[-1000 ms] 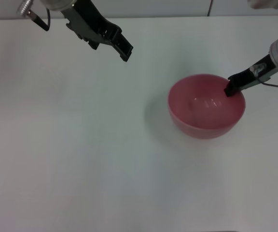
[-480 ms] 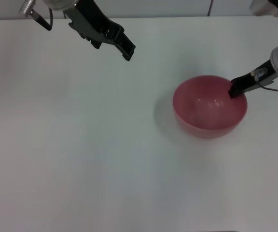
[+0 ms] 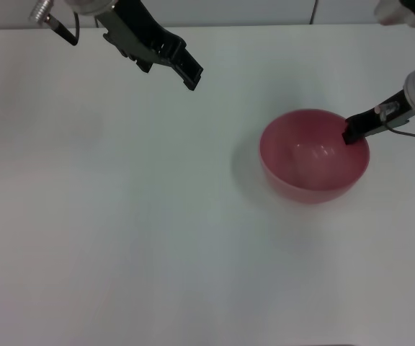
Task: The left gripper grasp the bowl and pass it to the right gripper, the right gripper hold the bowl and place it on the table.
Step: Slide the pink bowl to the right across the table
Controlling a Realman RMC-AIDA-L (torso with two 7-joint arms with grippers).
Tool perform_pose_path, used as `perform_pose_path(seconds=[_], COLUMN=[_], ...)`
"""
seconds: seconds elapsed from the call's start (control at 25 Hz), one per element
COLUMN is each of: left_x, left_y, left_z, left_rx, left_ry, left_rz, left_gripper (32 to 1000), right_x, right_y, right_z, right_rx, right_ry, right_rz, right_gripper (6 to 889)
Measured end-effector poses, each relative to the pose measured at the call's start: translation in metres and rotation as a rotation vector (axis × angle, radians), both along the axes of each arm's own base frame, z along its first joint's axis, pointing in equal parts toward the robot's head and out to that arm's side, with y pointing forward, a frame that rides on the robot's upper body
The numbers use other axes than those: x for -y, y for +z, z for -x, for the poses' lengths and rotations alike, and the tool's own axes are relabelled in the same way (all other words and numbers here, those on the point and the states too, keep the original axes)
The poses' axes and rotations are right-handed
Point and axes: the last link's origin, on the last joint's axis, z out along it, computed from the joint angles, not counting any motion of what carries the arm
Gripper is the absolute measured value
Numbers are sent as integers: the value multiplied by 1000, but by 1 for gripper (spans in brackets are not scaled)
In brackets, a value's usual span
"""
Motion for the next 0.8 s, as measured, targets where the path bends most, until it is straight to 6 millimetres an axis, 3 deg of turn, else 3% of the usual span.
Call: perform_pose_path(seconds=[0.8], left_x=[0], left_y=[0], left_z=[1], left_rx=[2], left_ry=[0], left_rz=[-1], left_gripper=[865], right_x=[-1], right_y=[-1], right_z=[2], right_rx=[10], right_ry=[11], right_rz=[8], right_gripper=[49])
